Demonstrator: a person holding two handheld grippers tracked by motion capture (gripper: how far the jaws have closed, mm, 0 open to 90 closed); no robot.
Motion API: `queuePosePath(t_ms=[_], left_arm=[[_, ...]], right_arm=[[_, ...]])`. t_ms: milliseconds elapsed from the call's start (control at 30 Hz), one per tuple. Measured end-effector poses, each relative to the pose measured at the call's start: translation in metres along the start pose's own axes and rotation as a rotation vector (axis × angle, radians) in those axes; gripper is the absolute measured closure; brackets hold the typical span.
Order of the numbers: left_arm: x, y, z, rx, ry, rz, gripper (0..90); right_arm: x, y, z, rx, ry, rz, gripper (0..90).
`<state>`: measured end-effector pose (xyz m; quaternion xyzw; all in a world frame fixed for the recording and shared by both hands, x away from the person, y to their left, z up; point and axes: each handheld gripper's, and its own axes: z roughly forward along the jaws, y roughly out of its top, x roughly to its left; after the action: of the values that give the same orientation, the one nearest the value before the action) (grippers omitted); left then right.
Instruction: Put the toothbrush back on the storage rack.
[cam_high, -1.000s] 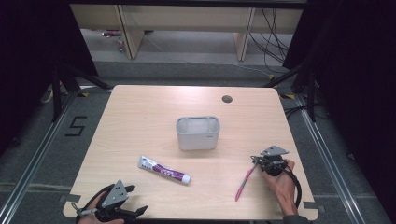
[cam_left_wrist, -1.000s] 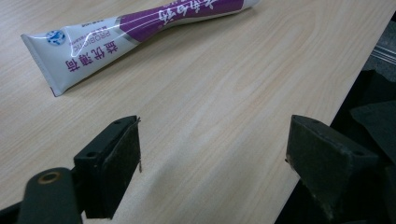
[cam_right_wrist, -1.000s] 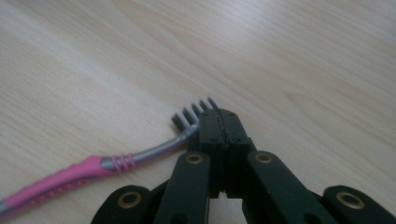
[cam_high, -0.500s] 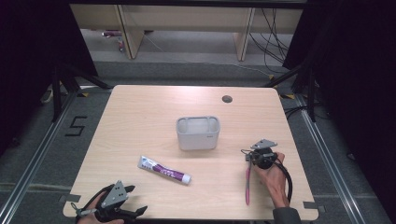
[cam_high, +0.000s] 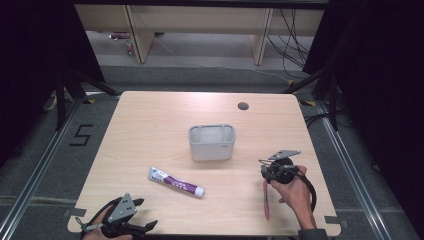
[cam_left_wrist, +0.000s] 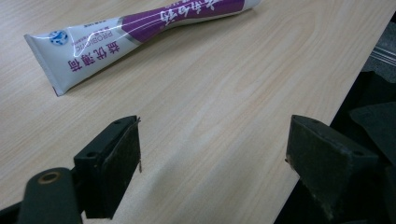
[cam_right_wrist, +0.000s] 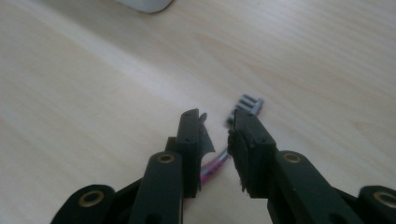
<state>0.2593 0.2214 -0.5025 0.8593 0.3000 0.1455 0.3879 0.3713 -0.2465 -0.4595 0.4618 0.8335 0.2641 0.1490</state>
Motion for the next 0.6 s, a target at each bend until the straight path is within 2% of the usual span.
queuePosePath(t_ms=[67, 100, 200, 233, 333, 367, 400, 533, 567, 600], left_arm=[[-0.001, 0.0, 0.0, -0.006, -0.002, -0.008, 17.4], [-0.002, 0.0, 0.001, -0.022, -0.007, -0.026, 17.4], [-0.002, 0.0, 0.001, -0.011, -0.002, -0.012, 17.4], [-0.003, 0.0, 0.001, -0.025, -0.01, -0.029, 17.4], [-0.001, 0.0, 0.0, -0.006, -0.011, -0.009, 17.4], [-0.002, 0.0, 0.001, -0.024, -0.009, -0.026, 17.4], [-0.001, 0.0, 0.0, -0.013, -0.01, -0.014, 17.4], [-0.001, 0.0, 0.0, -0.001, -0.004, -0.005, 17.4], [-0.003, 0.0, 0.002, -0.028, -0.011, -0.032, 17.4], [-0.002, 0.0, 0.002, -0.022, -0.008, -0.026, 17.4]], right_arm=[[0.003, 0.0, -0.002, 0.015, 0.002, 0.004, 70.7], [0.007, 0.0, -0.003, 0.031, 0.007, 0.013, 70.5], [0.009, 0.0, -0.004, 0.094, 0.006, -0.012, 69.0], [0.01, 0.0, -0.004, 0.111, 0.008, -0.015, 68.7], [0.012, -0.002, -0.001, 0.161, 0.01, 0.004, 67.9], [0.011, -0.003, 0.0, 0.168, 0.011, -0.011, 67.9], [0.01, -0.004, 0.002, 0.194, 0.014, 0.009, 67.9], [0.01, -0.007, 0.003, 0.233, 0.017, 0.0, 67.8], [0.01, -0.007, 0.003, 0.233, 0.017, 0.0, 67.8], [0.009, -0.007, 0.005, 0.228, 0.015, -0.012, 67.8]])
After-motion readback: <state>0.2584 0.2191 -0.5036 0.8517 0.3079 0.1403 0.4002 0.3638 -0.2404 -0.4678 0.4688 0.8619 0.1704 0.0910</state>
